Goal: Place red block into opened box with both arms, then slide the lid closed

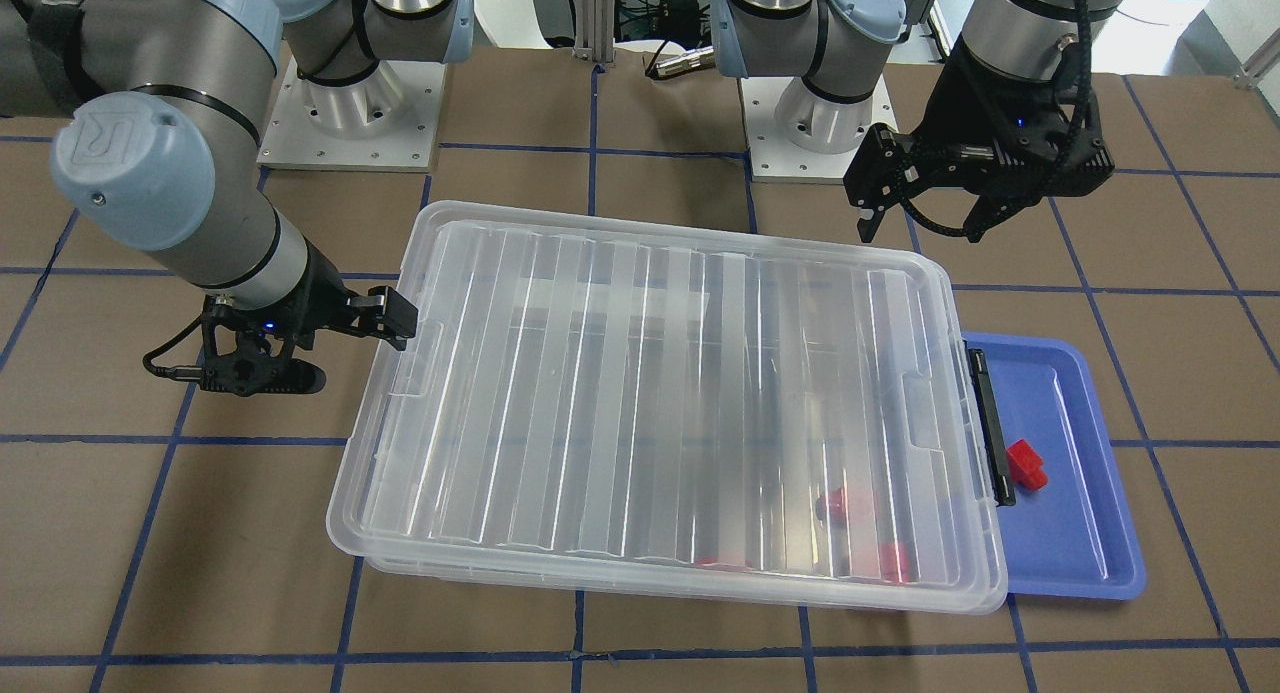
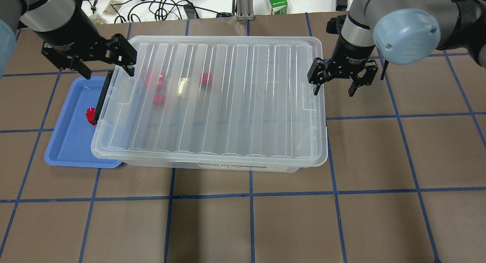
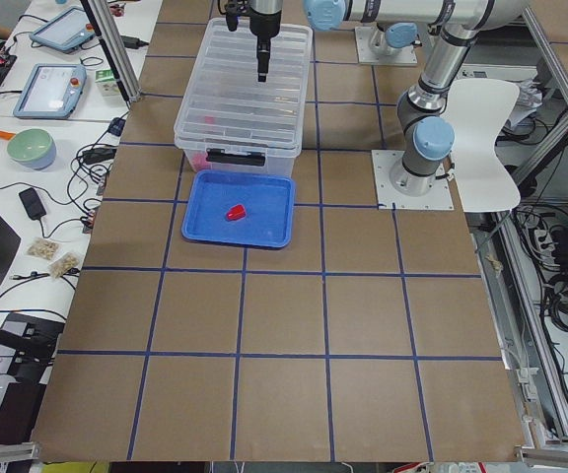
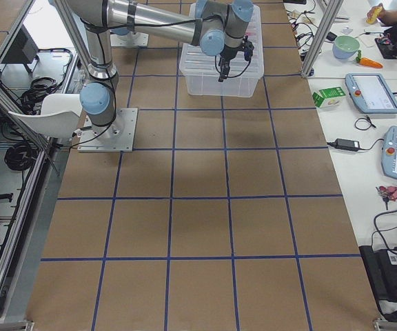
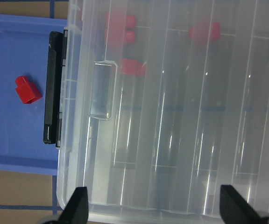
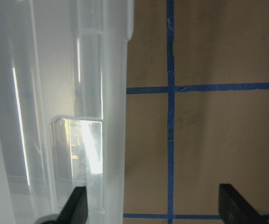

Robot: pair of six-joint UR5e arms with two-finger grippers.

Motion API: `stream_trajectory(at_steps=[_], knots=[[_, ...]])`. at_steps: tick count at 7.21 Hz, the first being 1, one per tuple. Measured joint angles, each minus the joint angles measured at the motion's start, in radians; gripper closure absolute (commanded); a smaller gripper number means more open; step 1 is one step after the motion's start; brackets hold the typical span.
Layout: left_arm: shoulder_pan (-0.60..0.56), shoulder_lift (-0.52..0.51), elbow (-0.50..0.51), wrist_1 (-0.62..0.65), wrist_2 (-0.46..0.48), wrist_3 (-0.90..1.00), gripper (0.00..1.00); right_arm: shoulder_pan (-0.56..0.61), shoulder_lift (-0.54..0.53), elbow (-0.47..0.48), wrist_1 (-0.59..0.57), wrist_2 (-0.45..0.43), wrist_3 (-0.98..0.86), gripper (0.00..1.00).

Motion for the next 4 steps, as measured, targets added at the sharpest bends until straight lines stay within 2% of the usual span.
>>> stream_trajectory(at_steps=[4], knots=[[0.000,0.001,0.000,0.000,0.001,0.001,0.00,-0.004,0.028,0.000,-0.005,-0.009,-0.012,0.00]])
